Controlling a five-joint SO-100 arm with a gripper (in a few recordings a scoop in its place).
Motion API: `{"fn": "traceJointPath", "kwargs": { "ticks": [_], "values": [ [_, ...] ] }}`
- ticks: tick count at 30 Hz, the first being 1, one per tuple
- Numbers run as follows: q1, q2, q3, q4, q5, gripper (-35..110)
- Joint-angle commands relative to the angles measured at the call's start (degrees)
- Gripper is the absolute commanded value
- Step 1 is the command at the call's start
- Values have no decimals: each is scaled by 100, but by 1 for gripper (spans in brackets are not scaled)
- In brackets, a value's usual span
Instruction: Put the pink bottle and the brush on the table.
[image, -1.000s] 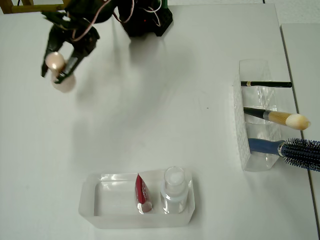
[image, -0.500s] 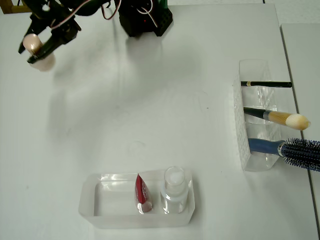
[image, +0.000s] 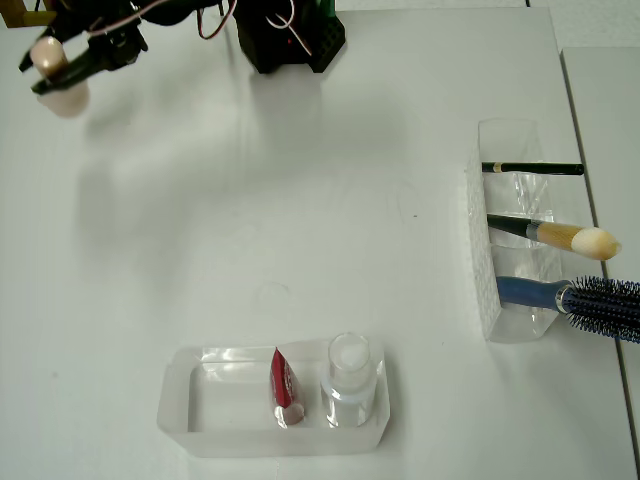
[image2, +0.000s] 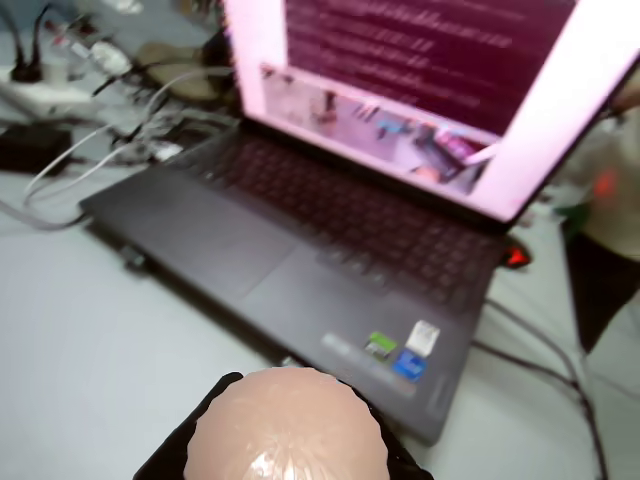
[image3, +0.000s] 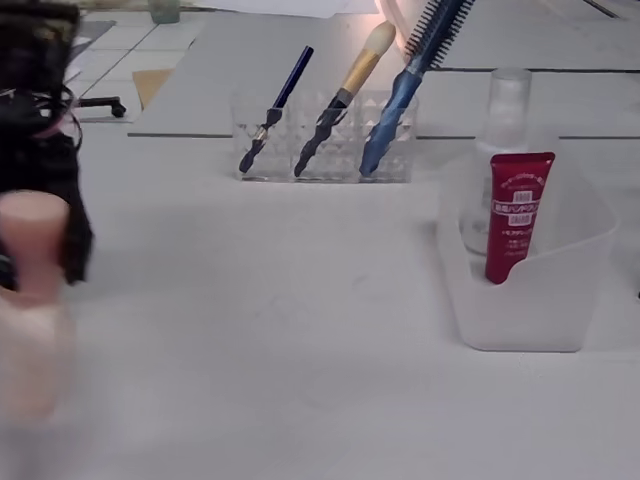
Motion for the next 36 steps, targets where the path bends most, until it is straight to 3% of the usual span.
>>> {"fn": "traceJointPath", "kwargs": {
  "ticks": [1, 15, 26, 36],
  "values": [
    [114, -290, -44, -571, 70, 0],
    [114, -2127, -26, -2522, 958, 0],
    [114, -2654, 79, -2443, 1424, 0],
    [114, -3164, -26, -2619, 1178, 0]
  ]
}}
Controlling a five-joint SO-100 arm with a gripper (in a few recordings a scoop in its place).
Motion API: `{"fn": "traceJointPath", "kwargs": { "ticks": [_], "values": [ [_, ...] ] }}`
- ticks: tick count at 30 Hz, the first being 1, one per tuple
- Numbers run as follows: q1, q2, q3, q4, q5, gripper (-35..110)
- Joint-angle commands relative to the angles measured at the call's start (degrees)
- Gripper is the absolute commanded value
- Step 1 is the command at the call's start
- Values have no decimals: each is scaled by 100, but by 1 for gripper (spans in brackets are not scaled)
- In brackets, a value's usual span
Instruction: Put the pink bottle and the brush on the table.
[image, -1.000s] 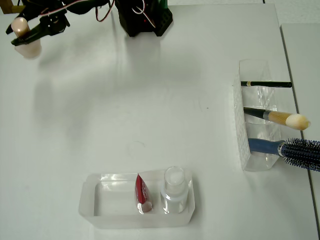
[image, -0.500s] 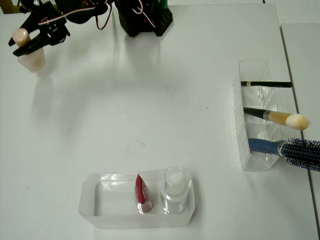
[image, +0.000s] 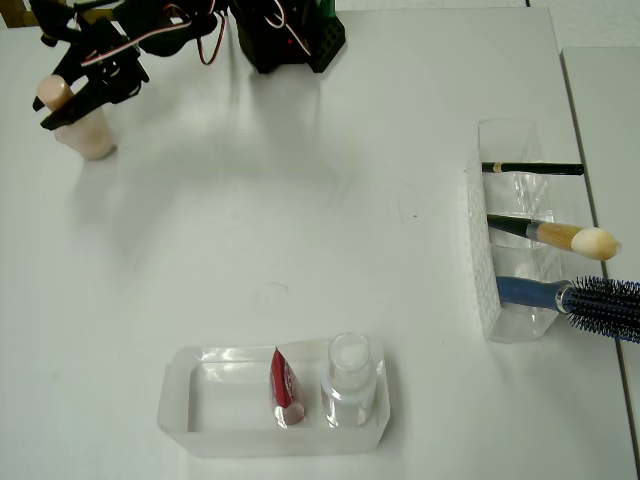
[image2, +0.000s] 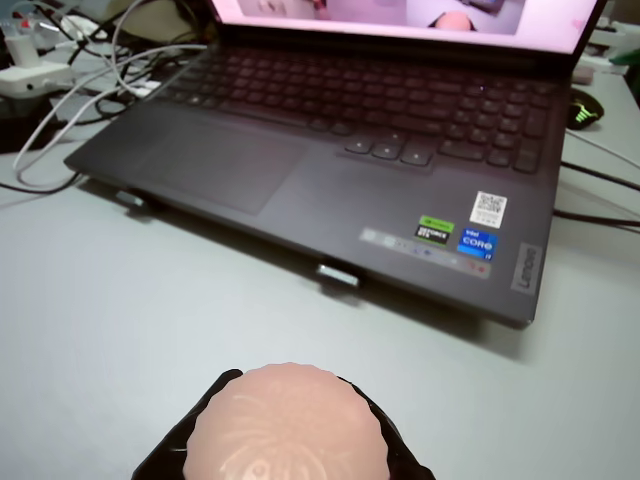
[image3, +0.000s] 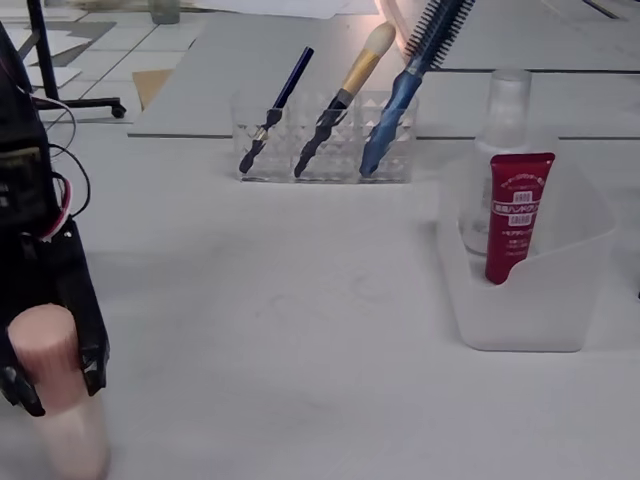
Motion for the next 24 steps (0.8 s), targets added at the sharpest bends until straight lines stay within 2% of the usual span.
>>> {"fn": "traceJointPath", "kwargs": {
  "ticks": [1, 11, 19, 24],
  "values": [
    [44, -53, -70, -369, -229, 0],
    [44, -650, -492, -923, -598, 0],
    [44, -782, -773, -932, -431, 0],
    [44, -932, -703, -1283, -325, 0]
  ]
}}
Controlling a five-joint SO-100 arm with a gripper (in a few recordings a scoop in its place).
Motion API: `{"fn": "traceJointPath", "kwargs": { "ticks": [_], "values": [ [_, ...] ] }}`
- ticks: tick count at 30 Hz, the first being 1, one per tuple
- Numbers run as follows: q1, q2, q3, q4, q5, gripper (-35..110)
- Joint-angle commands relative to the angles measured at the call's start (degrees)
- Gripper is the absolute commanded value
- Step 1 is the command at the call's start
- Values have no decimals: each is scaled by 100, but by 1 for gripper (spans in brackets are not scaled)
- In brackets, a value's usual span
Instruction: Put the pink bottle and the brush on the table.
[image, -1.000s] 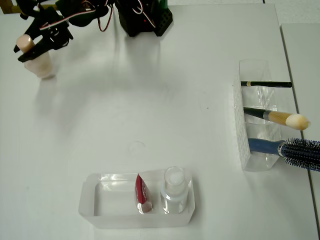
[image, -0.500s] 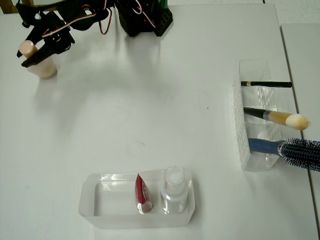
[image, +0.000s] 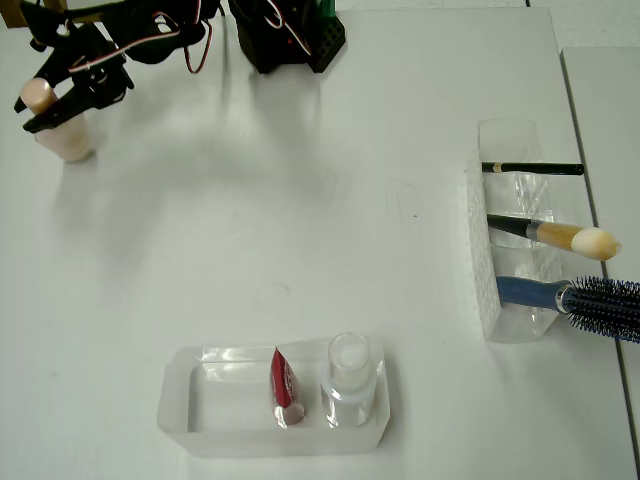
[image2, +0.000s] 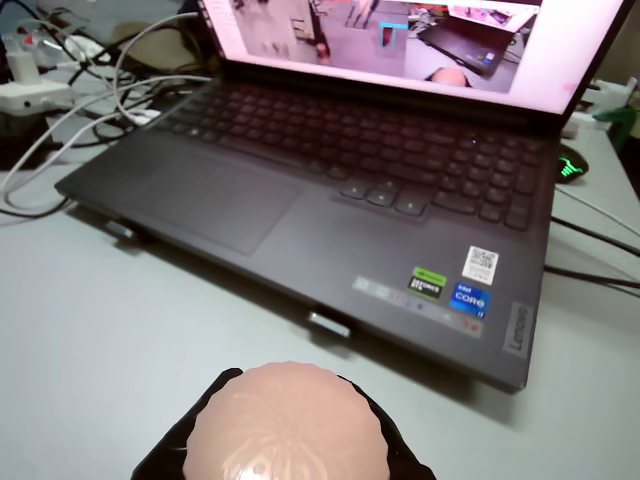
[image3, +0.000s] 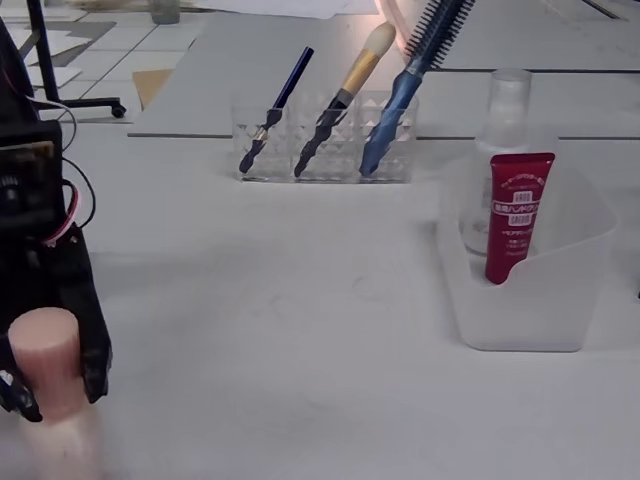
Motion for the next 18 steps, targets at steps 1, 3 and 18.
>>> {"fn": "traceJointPath", "kwargs": {
  "ticks": [1, 3, 18],
  "values": [
    [35, -88, -53, -483, -35, 0],
    [35, -167, 26, -659, -62, 0],
    [9, -853, 378, -1644, -220, 0]
  ]
}}
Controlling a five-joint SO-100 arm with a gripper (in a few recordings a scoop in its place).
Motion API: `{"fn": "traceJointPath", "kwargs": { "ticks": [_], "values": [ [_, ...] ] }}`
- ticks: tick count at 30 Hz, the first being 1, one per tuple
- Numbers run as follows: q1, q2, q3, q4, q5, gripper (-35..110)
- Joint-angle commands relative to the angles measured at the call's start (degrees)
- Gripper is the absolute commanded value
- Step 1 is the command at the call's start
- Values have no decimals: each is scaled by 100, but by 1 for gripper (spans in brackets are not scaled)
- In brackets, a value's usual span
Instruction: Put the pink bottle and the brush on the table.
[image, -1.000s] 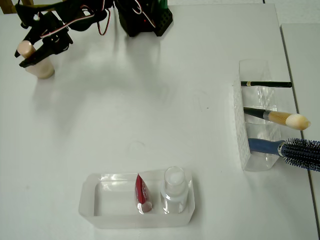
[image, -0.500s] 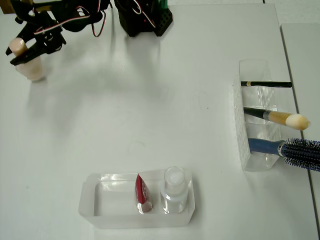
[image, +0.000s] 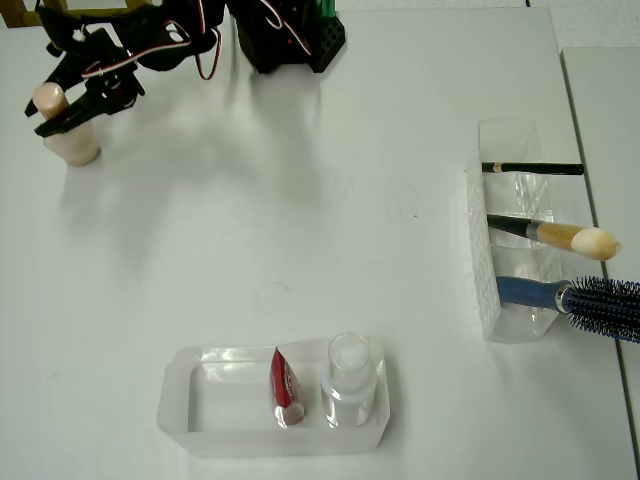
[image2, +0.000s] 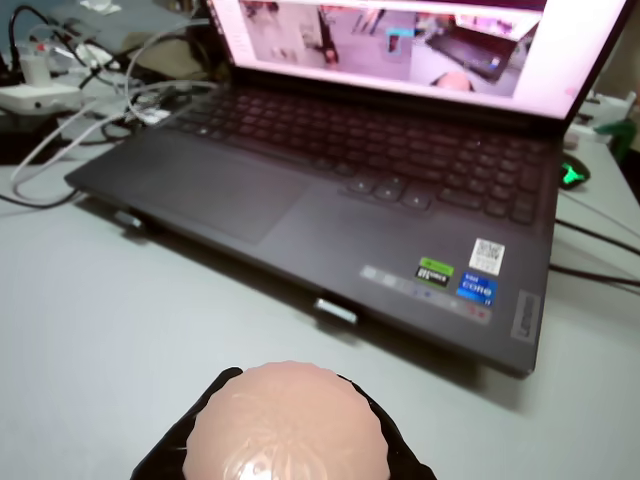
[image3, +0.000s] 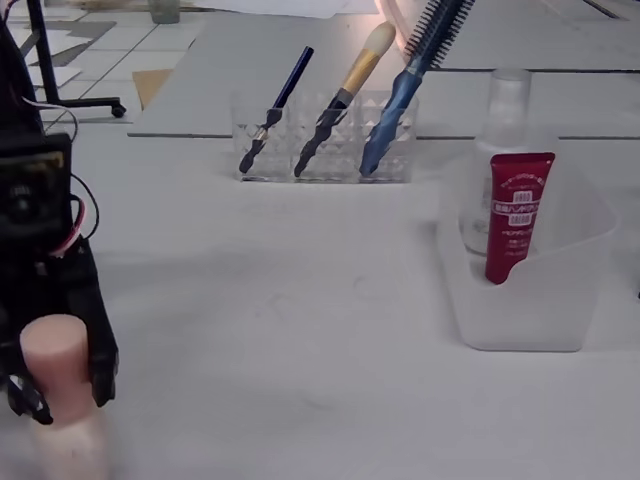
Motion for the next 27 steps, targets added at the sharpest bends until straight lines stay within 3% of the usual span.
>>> {"fn": "traceJointPath", "kwargs": {
  "ticks": [1, 5, 27],
  "values": [
    [97, 141, 97, -202, -97, 0],
    [105, 167, 141, -97, -132, 1],
    [114, 413, 185, 404, -255, 36]
  ]
}}
